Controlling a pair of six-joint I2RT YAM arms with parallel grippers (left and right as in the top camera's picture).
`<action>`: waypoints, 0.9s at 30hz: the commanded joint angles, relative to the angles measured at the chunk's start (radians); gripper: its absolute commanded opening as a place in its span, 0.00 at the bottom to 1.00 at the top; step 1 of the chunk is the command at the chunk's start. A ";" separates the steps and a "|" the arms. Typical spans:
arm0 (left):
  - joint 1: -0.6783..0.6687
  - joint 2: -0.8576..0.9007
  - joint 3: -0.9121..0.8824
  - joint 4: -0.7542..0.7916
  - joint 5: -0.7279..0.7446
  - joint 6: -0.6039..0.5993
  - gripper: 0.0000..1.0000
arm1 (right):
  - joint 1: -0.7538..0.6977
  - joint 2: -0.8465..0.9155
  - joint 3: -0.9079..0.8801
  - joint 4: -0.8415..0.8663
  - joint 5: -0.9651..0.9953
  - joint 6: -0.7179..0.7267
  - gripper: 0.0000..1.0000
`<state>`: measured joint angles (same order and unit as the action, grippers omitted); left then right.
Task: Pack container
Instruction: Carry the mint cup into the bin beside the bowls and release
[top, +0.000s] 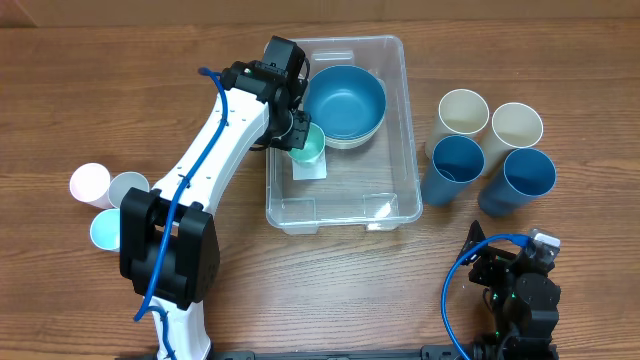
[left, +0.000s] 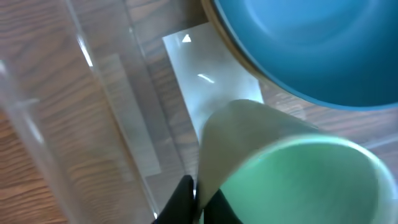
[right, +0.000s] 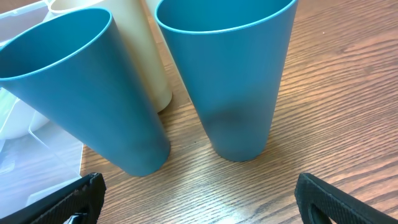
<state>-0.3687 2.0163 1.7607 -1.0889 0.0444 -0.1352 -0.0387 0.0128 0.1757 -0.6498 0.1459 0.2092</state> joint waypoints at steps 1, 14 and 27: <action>0.002 0.014 0.034 -0.003 -0.033 -0.023 0.12 | -0.003 -0.010 -0.016 -0.005 0.006 0.006 1.00; 0.002 0.014 0.105 -0.039 0.034 -0.037 0.23 | -0.003 -0.010 -0.016 -0.005 0.006 0.006 1.00; 0.138 0.014 0.528 -0.566 -0.106 -0.003 0.20 | -0.003 -0.010 -0.016 -0.005 0.006 0.006 1.00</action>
<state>-0.3107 2.0293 2.2353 -1.5635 0.0036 -0.1535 -0.0387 0.0128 0.1757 -0.6498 0.1459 0.2092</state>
